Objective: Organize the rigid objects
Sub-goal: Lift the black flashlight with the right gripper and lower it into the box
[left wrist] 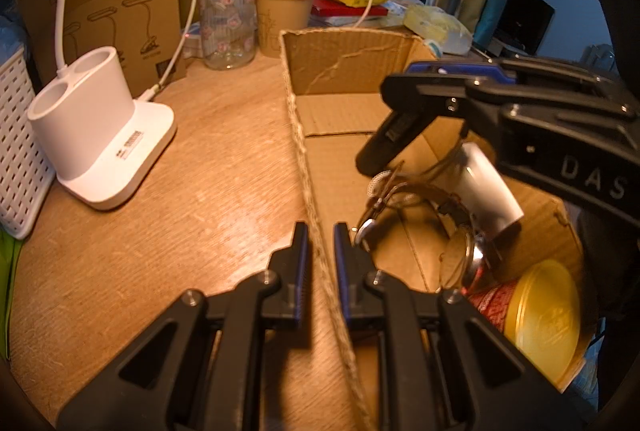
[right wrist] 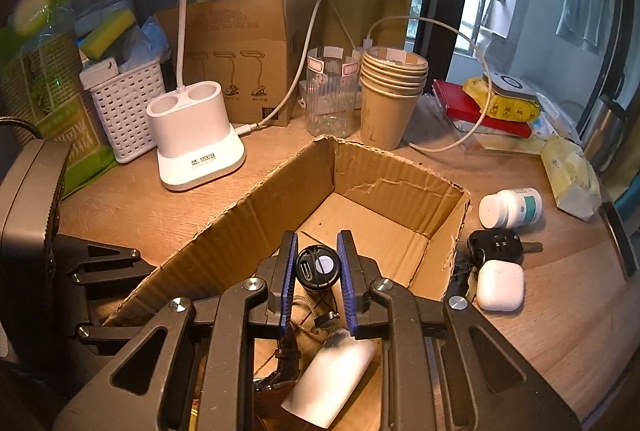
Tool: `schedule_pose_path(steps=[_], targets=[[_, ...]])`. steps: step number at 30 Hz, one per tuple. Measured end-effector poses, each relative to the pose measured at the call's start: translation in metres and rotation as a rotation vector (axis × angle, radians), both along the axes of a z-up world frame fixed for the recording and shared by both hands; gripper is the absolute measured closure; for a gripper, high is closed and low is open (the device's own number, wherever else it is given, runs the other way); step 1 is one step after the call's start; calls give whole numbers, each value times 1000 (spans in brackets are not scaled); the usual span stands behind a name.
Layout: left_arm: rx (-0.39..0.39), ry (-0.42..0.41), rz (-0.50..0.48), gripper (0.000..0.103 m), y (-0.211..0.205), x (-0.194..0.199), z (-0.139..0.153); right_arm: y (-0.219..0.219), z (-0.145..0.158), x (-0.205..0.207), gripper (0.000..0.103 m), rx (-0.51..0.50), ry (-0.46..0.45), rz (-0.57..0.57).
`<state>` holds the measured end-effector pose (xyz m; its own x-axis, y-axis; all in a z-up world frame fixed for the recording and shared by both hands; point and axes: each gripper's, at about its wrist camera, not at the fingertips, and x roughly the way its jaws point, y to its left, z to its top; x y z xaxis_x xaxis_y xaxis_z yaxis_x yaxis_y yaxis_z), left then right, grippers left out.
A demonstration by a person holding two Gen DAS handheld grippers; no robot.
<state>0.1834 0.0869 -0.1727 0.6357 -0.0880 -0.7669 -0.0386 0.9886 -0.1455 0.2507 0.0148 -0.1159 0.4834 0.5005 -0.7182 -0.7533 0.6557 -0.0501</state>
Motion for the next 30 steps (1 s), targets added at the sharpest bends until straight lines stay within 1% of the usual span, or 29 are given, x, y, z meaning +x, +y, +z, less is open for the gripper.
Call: schedule_pose_path(steps=[6, 12, 16, 22, 30], targets=[[0, 0, 0, 89, 0, 0, 0, 2, 2, 1, 82, 4, 0, 0], [0, 0, 0, 89, 0, 0, 0, 10, 10, 4, 82, 2, -22, 25], [0, 0, 0, 89, 0, 0, 0, 11, 0, 10, 82, -31, 10, 19], [1, 0, 0, 89, 0, 0, 0, 2, -2, 1, 81, -55, 30, 10], [1, 0, 1, 89, 0, 0, 0, -9, -13, -4, 81, -77, 81, -3]])
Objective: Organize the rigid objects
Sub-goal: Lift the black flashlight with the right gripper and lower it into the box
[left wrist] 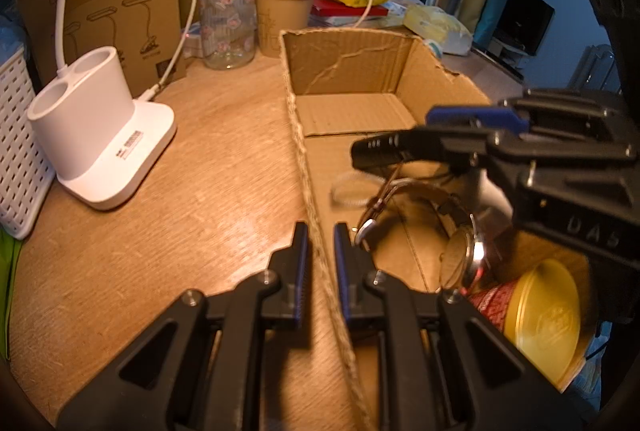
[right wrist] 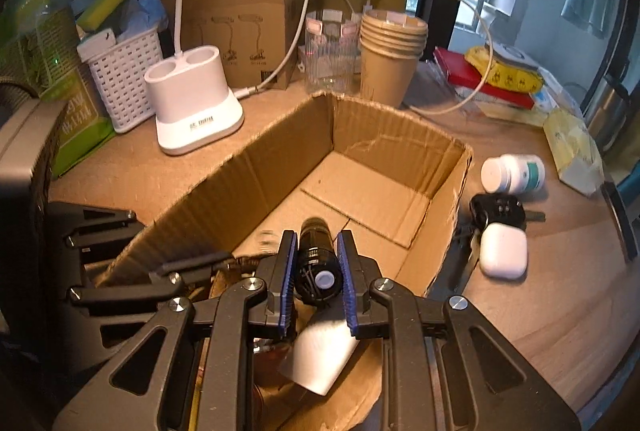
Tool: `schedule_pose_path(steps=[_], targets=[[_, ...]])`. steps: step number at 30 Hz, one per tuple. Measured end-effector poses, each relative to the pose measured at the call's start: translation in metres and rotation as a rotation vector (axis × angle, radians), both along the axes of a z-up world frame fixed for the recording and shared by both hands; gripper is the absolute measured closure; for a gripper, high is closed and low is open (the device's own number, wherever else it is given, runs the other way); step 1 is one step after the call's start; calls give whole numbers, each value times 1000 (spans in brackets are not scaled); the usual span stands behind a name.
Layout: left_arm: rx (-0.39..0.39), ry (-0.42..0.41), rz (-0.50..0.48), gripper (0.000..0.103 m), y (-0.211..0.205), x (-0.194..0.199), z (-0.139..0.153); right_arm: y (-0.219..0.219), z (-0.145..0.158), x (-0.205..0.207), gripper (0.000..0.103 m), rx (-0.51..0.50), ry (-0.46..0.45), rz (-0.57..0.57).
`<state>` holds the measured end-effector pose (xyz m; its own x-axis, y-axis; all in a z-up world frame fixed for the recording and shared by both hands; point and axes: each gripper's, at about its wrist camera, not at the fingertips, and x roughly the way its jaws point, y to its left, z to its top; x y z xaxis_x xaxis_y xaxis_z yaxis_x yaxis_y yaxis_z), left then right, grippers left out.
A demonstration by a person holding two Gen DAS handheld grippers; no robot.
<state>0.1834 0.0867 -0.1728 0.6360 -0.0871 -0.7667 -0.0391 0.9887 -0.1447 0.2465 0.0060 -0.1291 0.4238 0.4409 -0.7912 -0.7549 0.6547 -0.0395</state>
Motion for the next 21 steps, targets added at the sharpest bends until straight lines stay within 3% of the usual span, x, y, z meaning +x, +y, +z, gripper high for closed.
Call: schedule_pose_path(steps=[21], targets=[[-2, 0, 0, 89, 0, 0, 0, 14, -2, 5, 82, -20, -25, 45]])
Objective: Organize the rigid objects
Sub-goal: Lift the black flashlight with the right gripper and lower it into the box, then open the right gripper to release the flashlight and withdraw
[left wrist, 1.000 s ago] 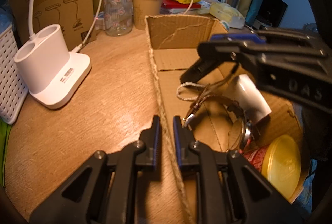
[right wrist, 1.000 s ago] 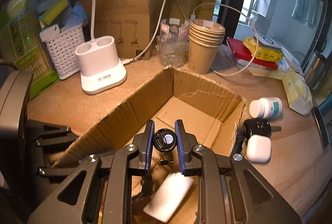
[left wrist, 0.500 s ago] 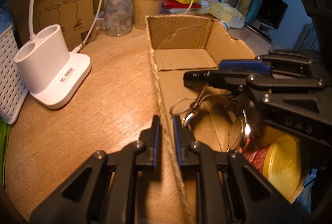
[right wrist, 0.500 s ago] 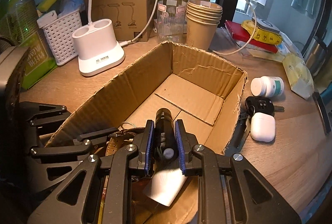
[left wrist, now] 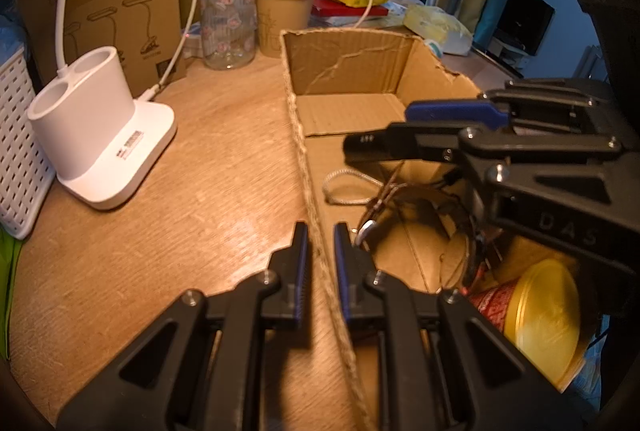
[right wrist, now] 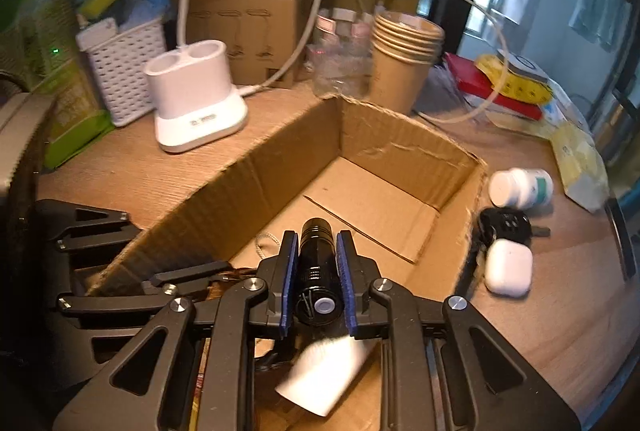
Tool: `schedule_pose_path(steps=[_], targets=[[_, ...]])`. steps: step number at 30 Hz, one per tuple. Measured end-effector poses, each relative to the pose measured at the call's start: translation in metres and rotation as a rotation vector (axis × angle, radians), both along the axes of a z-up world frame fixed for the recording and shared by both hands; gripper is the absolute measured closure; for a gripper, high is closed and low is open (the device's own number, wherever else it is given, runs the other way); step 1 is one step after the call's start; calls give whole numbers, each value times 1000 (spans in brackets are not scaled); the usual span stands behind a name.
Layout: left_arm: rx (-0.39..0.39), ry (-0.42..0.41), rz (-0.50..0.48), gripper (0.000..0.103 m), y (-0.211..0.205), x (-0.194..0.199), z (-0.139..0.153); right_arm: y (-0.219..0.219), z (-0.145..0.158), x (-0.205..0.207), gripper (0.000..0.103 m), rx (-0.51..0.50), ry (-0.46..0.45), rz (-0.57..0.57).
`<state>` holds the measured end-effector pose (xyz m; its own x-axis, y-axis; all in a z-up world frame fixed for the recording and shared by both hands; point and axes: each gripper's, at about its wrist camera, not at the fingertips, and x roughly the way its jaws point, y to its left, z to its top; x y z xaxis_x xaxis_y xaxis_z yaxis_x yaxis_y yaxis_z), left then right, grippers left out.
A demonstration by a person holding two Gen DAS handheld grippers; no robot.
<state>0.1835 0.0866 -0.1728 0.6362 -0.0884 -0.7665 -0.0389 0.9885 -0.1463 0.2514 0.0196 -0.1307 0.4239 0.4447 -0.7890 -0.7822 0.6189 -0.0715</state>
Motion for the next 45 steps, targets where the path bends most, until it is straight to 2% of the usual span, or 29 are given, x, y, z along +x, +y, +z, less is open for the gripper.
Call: schedule_pose_path(steps=[7, 14, 26, 34, 36, 45], targets=[[0, 0, 0, 89, 0, 0, 0, 11, 13, 5, 82, -9, -36, 12], [0, 0, 0, 89, 0, 0, 0, 15, 0, 17, 82, -78, 3, -11], [1, 0, 0, 89, 1, 0, 0, -32, 21, 1, 76, -4, -16, -86], [1, 0, 0, 89, 0, 0, 0, -56, 34, -2, 62, 48, -38, -139], [1, 0, 0, 89, 0, 0, 0, -63, 36, -1, 59, 62, -43, -159], [1, -1, 0, 89, 0, 0, 0, -91, 30, 21, 57, 75, -37, -254]])
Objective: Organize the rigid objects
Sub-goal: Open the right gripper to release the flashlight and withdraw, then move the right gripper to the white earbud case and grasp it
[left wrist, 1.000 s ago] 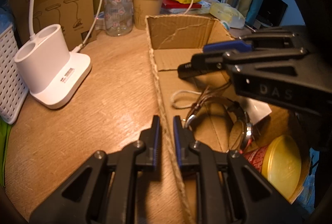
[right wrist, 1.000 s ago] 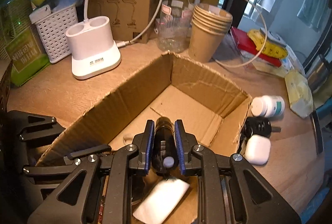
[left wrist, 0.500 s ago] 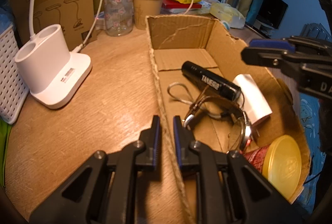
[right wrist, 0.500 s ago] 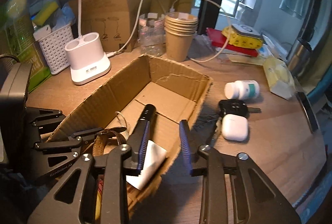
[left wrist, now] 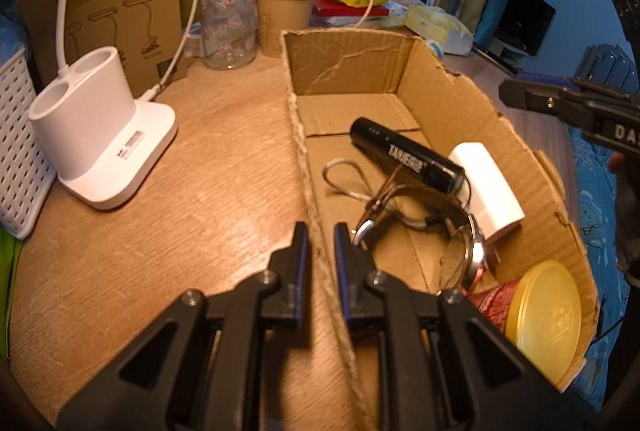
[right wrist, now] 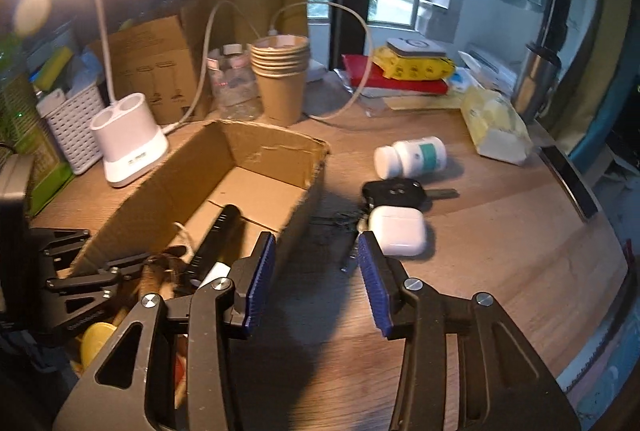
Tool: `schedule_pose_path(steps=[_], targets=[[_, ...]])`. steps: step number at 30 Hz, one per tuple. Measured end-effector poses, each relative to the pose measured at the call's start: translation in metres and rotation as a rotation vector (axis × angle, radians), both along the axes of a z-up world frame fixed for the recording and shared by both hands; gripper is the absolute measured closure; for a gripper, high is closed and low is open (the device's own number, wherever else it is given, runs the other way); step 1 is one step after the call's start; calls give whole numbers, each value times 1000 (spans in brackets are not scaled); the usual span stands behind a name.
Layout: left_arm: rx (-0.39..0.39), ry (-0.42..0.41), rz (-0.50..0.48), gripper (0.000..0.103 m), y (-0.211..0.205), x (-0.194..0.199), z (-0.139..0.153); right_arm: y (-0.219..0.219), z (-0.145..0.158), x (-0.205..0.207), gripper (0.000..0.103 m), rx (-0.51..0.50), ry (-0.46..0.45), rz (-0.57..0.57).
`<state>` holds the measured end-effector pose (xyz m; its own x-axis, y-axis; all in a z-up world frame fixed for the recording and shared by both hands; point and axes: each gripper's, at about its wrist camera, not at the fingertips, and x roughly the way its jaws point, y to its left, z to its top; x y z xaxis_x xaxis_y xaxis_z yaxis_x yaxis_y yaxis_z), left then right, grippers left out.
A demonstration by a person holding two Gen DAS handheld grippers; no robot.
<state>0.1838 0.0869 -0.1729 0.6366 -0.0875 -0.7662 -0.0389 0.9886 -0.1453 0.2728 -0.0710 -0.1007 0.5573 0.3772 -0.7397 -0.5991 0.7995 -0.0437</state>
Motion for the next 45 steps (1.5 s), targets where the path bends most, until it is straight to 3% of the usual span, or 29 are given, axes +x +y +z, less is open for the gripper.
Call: schedule_pose_path(steps=[8, 11, 45], targets=[[0, 0, 0, 89, 0, 0, 0, -13, -19, 18, 56, -15, 21, -57], [0, 0, 0, 89, 0, 0, 0, -16, -25, 25, 48, -17, 35, -74], [0, -1, 2, 89, 0, 0, 0, -17, -64, 83, 46, -59, 48, -140]])
